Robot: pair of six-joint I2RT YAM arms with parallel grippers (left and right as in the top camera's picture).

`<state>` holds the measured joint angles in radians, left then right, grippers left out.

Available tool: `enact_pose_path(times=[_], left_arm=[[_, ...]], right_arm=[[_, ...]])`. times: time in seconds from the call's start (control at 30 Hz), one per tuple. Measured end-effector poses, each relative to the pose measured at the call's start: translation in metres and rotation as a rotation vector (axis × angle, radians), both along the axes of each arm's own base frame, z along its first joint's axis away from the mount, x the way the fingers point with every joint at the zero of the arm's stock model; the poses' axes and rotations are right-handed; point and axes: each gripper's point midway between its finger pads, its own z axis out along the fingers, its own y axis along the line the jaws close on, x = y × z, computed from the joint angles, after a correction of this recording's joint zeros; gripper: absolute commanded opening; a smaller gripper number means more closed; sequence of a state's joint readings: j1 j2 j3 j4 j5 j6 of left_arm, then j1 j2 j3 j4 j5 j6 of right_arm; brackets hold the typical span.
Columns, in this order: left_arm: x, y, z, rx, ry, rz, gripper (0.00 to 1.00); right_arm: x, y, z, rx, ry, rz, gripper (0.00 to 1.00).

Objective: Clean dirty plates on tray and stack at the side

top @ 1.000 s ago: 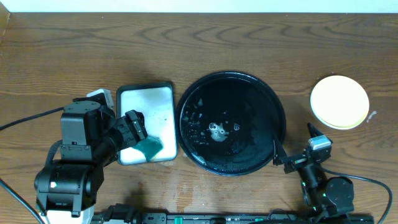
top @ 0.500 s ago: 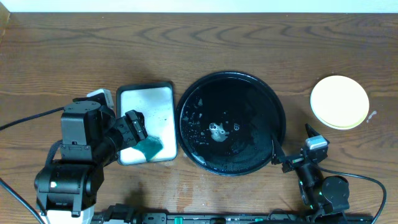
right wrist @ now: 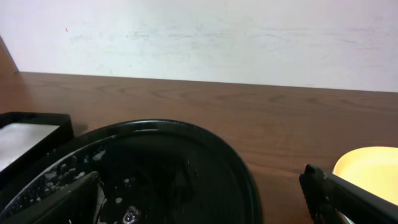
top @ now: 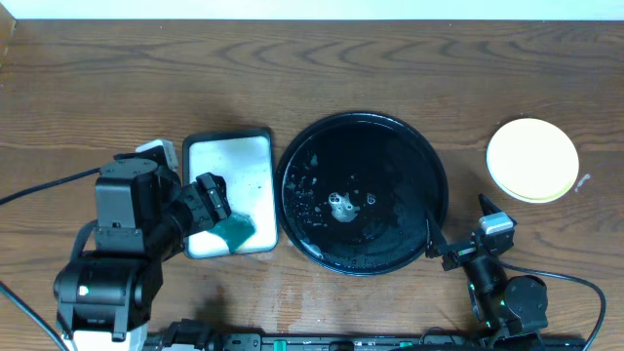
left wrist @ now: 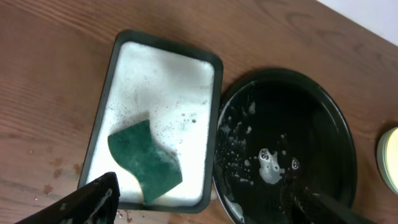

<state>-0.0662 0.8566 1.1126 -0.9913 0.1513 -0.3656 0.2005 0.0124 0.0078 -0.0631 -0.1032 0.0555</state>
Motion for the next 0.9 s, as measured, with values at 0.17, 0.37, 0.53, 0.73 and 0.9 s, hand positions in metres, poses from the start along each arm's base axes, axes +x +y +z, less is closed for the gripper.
enact_pose_path(times=[0.17, 0.37, 0.53, 0.73, 0.9], left_arm=[[-0.013, 0.009, 0.016, 0.03, -0.088, 0.03, 0.83], [-0.017, 0.02, 0.034, 0.063, -0.317, 0.073, 0.83], [-0.008, 0.021, 0.031, 0.094, -0.553, 0.059, 0.83], [-0.011, 0.026, -0.011, 0.119, -0.658, 0.076, 0.84], [-0.011, 0.032, -0.038, 0.126, -0.718, 0.108, 0.83]], right_arm=[[0.0, 0.0, 0.0, 0.0, 0.0, 0.0, 0.99], [0.0, 0.0, 0.0, 0.0, 0.0, -0.002, 0.99], [0.0, -0.001, 0.0, 0.0, -0.001, -0.003, 0.99], [0.0, -0.001, 0.0, 0.0, -0.001, -0.004, 0.99], [0.0, -0.001, 0.0, 0.0, -0.001, -0.004, 0.99]])
